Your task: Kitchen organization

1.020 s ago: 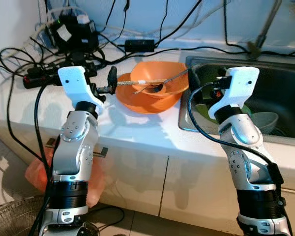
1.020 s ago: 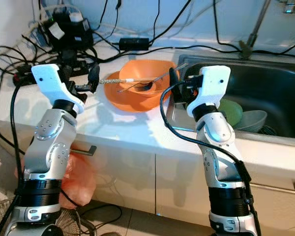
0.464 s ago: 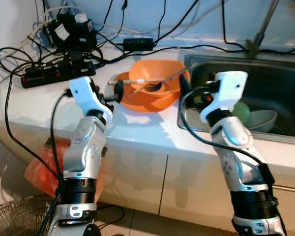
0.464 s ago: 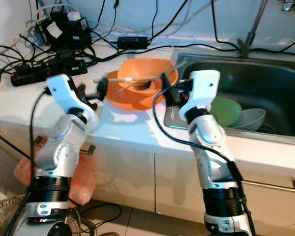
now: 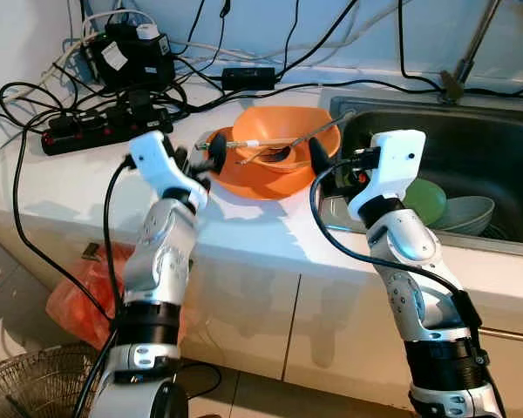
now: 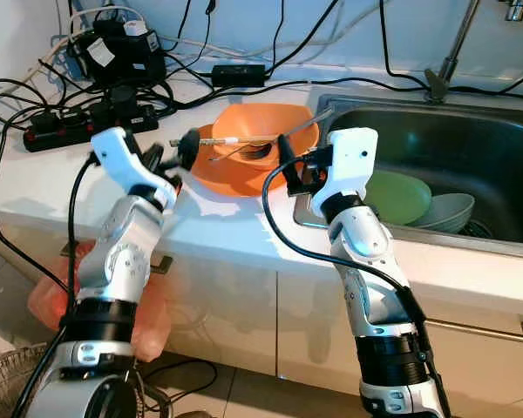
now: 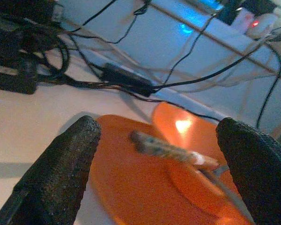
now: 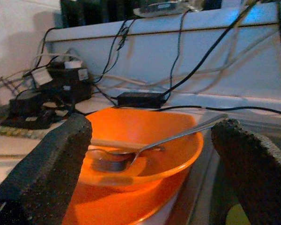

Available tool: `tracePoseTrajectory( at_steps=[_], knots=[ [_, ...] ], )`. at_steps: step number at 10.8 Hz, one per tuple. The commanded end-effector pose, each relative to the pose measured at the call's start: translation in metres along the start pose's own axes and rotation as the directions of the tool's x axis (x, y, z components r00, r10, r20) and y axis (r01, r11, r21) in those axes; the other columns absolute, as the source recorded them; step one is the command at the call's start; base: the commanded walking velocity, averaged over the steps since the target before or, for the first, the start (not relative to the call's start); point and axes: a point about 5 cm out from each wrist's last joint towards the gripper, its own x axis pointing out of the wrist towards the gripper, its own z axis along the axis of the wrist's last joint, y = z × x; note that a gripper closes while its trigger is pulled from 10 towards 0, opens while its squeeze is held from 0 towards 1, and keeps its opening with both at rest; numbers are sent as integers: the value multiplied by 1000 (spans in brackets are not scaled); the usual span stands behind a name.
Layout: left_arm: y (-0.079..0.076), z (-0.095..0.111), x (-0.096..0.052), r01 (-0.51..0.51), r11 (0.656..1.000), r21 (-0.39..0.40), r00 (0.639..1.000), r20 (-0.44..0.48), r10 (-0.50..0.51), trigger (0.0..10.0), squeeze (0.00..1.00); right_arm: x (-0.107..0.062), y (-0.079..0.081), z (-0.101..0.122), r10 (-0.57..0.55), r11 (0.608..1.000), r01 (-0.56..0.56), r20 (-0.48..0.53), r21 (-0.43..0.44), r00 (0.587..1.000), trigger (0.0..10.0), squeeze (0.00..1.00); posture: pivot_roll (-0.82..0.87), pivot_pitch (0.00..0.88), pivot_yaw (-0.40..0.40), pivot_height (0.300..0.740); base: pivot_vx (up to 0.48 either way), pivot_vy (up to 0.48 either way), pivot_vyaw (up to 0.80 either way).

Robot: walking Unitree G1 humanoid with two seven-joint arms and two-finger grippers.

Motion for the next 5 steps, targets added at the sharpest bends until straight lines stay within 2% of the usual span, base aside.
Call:
tracePoseTrajectory(
  at_steps=[1, 3, 5],
  knots=[
    [-5, 3, 4, 27, 1000, -16, 1000, 16, -26, 10000, 0, -4, 1, -3, 27, 1000, -28, -27, -3, 999, 10000, 0, 13, 13, 46, 740, 0, 0, 0],
    [-9, 2, 8, 40, 999, -30, 999, 9, -40, 10000, 0, -8, -6, -9, 31, 999, -33, -72, -22, 997, 10000, 0, 9, 15, 45, 740, 0, 0, 0],
    [-13, -2, 13, 53, 995, -85, 999, -9, -54, 10000, 0, -10, -10, -12, 8, 999, -11, -91, -33, 996, 10000, 0, 4, 18, 46, 740, 0, 0, 0]
  ],
)
